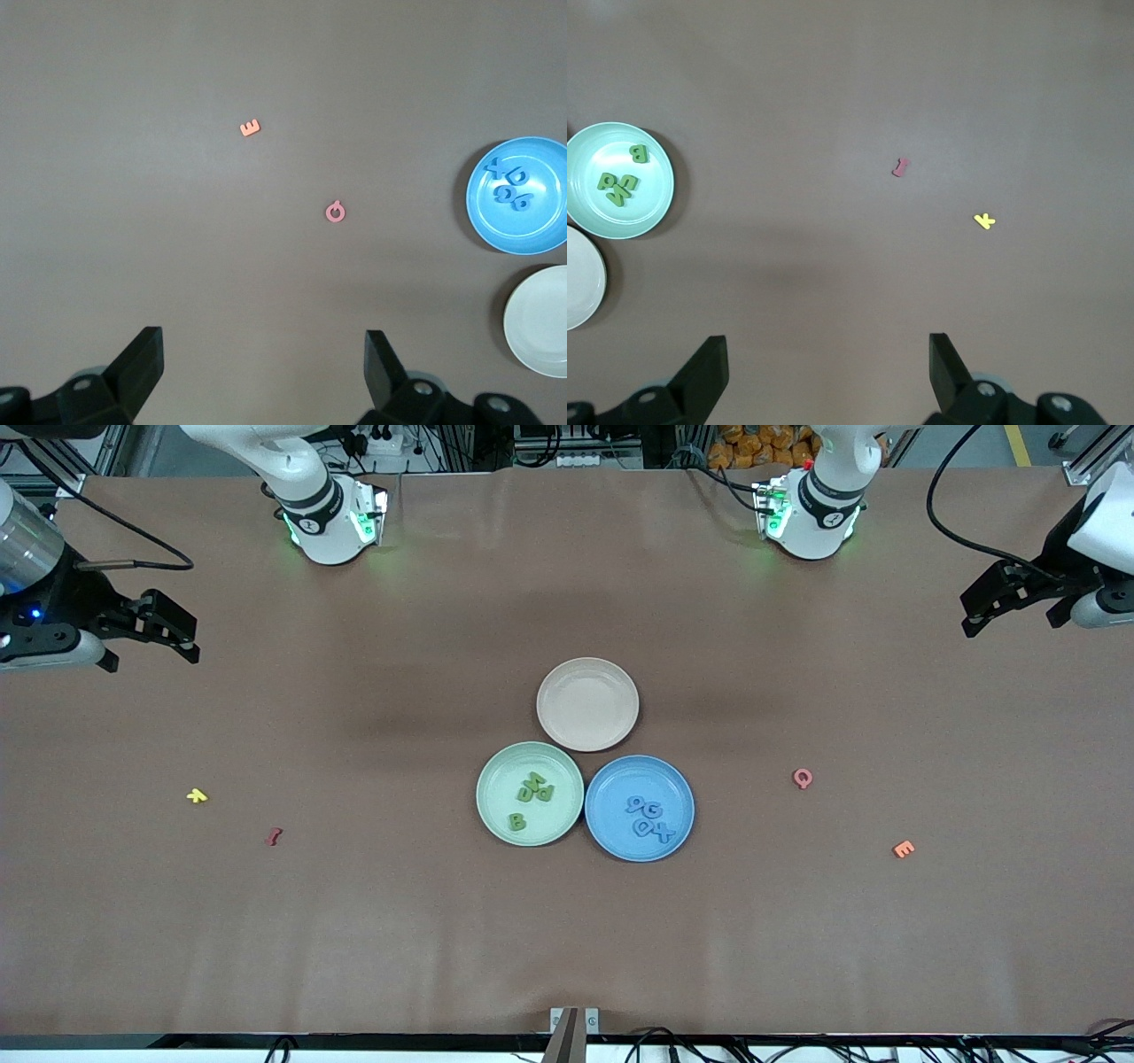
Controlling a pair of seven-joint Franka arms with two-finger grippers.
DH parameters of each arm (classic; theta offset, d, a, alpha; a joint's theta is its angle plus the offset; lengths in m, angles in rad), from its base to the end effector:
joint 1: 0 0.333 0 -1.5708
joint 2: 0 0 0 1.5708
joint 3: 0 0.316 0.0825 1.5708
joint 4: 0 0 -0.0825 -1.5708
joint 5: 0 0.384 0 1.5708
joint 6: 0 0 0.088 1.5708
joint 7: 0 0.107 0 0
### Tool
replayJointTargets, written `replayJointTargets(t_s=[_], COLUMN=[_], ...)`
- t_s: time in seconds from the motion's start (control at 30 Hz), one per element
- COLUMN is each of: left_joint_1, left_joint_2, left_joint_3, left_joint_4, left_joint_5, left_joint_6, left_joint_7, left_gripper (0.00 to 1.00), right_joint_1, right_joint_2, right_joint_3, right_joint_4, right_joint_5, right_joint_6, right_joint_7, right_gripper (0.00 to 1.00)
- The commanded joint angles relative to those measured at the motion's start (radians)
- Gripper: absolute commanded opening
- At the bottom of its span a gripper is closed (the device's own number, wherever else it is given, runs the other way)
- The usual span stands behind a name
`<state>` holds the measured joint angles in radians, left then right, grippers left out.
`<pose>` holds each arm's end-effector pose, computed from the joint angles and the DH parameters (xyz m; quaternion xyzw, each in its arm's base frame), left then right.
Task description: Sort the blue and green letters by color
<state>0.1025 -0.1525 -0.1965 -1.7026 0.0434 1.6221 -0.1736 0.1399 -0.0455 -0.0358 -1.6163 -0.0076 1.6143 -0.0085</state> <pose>0.5095 -0.0518 0.6465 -0.9979 -0.0400 -0.0391 0.0316 0.5418 0.0554 0.6318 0.9982 0.0563 0.0219 0.0019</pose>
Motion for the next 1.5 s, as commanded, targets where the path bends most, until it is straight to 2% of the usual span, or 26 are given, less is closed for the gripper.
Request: replayJointTargets(t_s=[0.0,0.67,1.47], left_joint_1=[0.016,0.029,0.036], left_joint_2=[-0.032,-0.019,0.007], left_joint_3=[0.002,0.003,0.003], left_joint_4=[-0.031,-0.031,-0.018], left_joint_5=[-0.028,-0.095,-0.097], left_joint_6=[-0.001,0.009,0.021], left_joint_7=[0.039,0.048,0.048], left_gripper=[1.00,1.00,1.00], right_joint_1=[0.015,-0.017,-0.042], right_joint_2=[-0.004,-0.008,-0.014], right_joint_3=[0.002,-0.004,-0.001], right_joint_4=[-0.008,-0.024,-0.017], right_joint_5=[-0.014,-0.012,-0.012], right_joint_6=[-0.024,-0.043,-0.017], right_joint_7=[0.002,0.004,0.002], right_gripper=[1.00,1.00,1.00])
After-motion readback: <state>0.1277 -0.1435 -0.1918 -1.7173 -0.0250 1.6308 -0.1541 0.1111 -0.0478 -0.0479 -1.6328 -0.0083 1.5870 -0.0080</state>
